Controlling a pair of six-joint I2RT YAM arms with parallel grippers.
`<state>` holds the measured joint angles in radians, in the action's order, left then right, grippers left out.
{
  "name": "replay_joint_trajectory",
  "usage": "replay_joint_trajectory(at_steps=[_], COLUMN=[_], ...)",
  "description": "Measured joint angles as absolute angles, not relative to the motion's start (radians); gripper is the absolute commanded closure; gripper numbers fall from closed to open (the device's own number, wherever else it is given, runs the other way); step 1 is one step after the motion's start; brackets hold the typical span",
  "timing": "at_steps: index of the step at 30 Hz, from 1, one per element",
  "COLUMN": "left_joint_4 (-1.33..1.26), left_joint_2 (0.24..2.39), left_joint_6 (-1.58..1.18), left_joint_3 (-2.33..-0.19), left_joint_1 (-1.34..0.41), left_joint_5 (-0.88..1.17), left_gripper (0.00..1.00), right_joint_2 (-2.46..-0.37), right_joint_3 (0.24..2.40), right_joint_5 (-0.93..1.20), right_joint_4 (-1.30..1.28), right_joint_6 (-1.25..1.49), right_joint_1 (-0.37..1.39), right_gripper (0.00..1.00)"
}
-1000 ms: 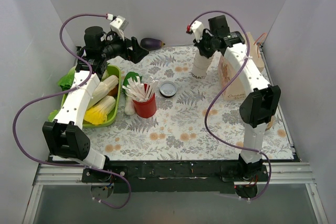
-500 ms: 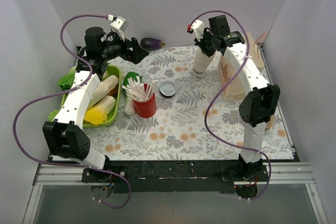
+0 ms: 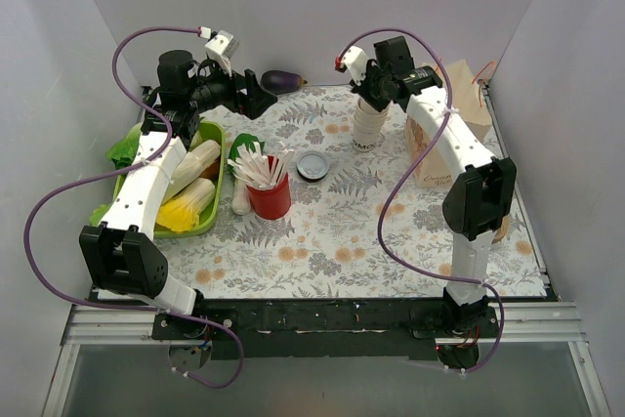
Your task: Pack the takeout coffee
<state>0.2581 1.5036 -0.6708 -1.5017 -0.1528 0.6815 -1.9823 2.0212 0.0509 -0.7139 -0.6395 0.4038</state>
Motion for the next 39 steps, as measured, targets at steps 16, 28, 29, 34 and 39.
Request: replay_joint_trajectory(at_steps=[16, 28, 29, 34, 39], left_joint_4=[0.258, 0.258, 0.259, 0.281, 0.295], left_joint_2=[1.504, 1.504, 1.504, 1.504, 1.504], left_joint_6=[-0.674, -0.673, -0.669, -0.615, -0.604], left_joint_3=[-1.501, -1.501, -1.501, -1.501, -1.501], left_joint_1=[-0.153, -0.160, -0.165, -0.236, -0.332], left_joint_5=[0.687, 0.687, 0.683, 0.613, 0.538], left_gripper=[0.02, 0.02, 0.02, 0.02, 0.02], right_joint_2=[-1.770, -1.263, -1.237, -1.182, -1.161], right_joint_3=[2.049, 1.391, 1.308, 1.073, 1.013], right_joint_5=[0.091, 0.337, 0.338, 0.359, 0.398], right_joint_4=[-0.759, -0.808, -0.798, -0.796, -0.735], right_joint_6=[-0.670, -0.908, -0.941, -1.036, -1.074], right_joint_1=[0.456, 0.610, 0.629, 0.668, 0.694], right_gripper=[0.99, 0.99, 0.99, 0.99, 0.99])
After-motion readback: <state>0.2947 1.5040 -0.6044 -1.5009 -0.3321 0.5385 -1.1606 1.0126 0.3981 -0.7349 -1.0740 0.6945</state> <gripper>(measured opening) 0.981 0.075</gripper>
